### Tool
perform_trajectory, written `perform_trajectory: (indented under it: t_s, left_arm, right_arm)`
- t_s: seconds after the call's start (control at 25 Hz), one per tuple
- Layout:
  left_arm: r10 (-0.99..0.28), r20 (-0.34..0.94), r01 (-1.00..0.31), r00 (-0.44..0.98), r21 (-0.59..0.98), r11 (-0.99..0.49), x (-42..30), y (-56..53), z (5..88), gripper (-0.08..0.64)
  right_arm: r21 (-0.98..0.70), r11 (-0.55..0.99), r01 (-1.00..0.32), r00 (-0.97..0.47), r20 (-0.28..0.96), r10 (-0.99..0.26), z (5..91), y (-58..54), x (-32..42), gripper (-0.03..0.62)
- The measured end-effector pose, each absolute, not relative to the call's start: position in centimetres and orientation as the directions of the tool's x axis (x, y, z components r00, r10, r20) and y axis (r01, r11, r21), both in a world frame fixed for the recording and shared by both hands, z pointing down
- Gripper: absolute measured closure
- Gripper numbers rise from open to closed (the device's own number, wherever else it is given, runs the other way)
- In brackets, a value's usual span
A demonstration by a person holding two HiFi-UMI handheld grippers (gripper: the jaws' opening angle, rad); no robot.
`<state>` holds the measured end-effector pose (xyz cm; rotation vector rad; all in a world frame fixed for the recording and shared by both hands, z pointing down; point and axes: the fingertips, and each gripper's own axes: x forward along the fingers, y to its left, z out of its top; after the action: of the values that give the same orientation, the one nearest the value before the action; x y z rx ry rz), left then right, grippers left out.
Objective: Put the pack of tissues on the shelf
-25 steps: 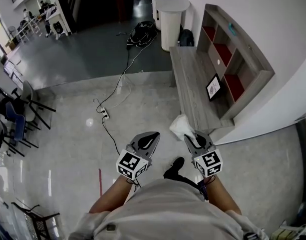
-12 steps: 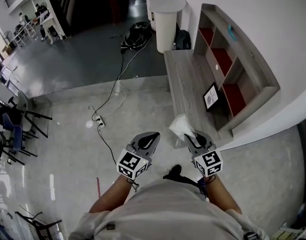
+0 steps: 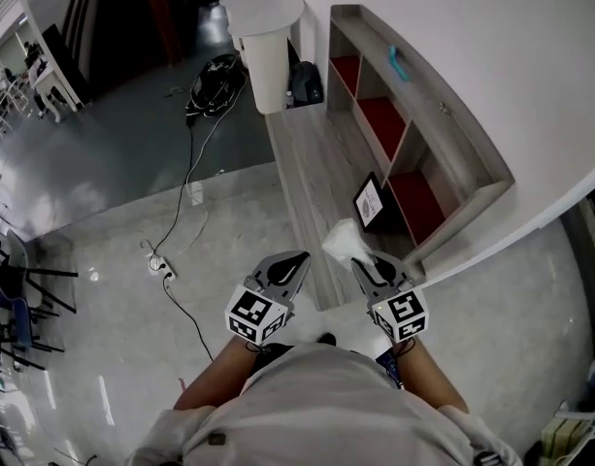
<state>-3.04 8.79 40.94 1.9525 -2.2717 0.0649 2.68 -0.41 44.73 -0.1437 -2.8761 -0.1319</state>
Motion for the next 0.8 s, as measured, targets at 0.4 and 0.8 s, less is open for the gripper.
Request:
perform_trajectory:
  t_s: [0.4,0.8]
  left_arm:
    - [-0.983,0.137,-0.99,0.125,0.081,-0.115,-2.6,-2.5,41.1,0.545]
    - [-0.912,0.156,-0.925,0.378,0.1,-0.367,-5.5,-10.2,41.7,0.545]
  right_arm:
    - [0.075,0.989,-0.13,-0.949,0.279,-0.146,44.6,-8.3,4.9,0.479]
    - [0.051,0.923,-0.381,-0.87,0.32,-0.376,46.1,-13.8,3.4,0.479]
